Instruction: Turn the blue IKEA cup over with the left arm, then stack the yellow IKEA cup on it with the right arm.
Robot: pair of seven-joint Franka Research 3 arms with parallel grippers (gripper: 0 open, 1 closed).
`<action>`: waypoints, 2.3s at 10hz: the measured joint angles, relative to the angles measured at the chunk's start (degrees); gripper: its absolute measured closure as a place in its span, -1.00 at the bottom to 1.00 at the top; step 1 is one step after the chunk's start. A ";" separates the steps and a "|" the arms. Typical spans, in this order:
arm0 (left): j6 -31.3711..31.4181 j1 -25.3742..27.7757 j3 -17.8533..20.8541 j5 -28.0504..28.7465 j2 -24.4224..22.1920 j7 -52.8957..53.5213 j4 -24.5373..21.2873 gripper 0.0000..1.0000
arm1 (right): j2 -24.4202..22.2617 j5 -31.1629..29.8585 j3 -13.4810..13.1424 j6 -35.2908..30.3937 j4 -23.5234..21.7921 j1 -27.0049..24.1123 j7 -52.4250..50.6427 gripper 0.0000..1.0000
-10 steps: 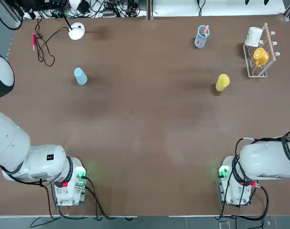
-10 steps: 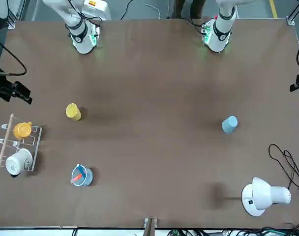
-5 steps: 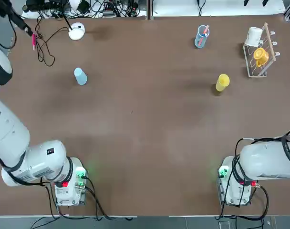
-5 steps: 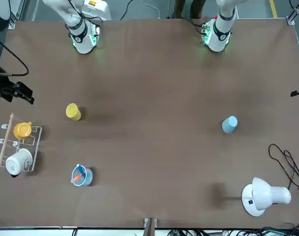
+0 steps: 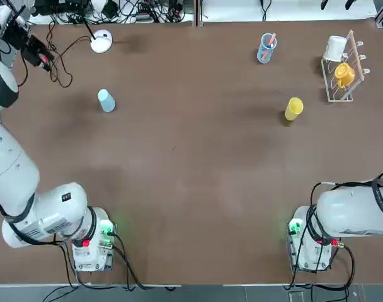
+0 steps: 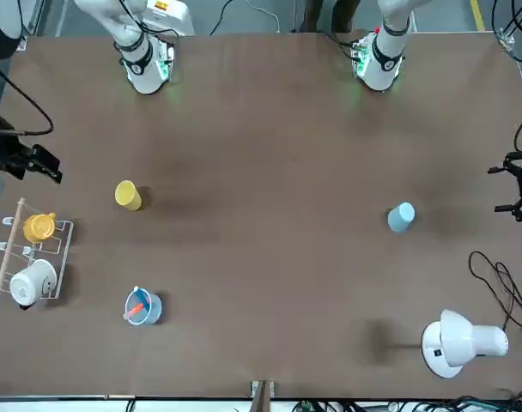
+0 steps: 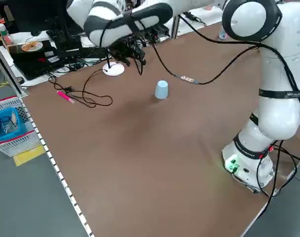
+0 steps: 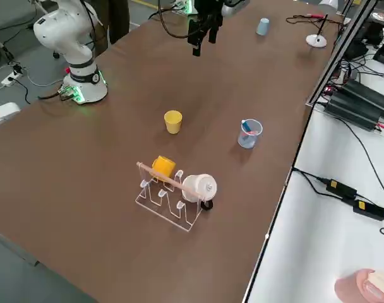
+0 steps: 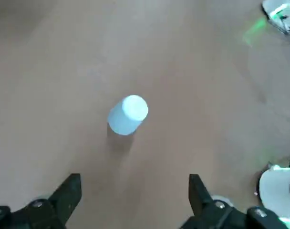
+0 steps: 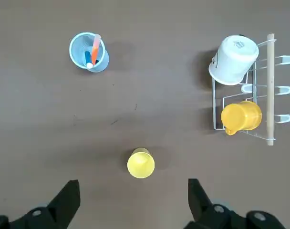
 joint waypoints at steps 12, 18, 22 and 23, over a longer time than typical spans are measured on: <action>0.51 0.17 -3.03 -15.46 19.10 34.11 -5.37 -0.98 | 0.00 0.00 0.01 0.01 -0.08 0.19 0.00 -1.00; 2.40 0.02 -5.76 -18.30 22.98 44.63 -5.40 -0.98 | 0.00 0.00 0.07 0.01 -0.18 0.30 0.00 -1.00; 5.23 -0.32 -6.77 -19.16 24.15 45.56 -5.45 -0.98 | 0.31 0.01 0.08 -0.03 -1.03 0.94 0.00 -1.00; 5.29 -0.30 -6.99 -19.16 24.37 45.64 -5.46 -0.98 | 0.85 0.01 0.08 0.26 -1.47 1.04 0.00 -1.00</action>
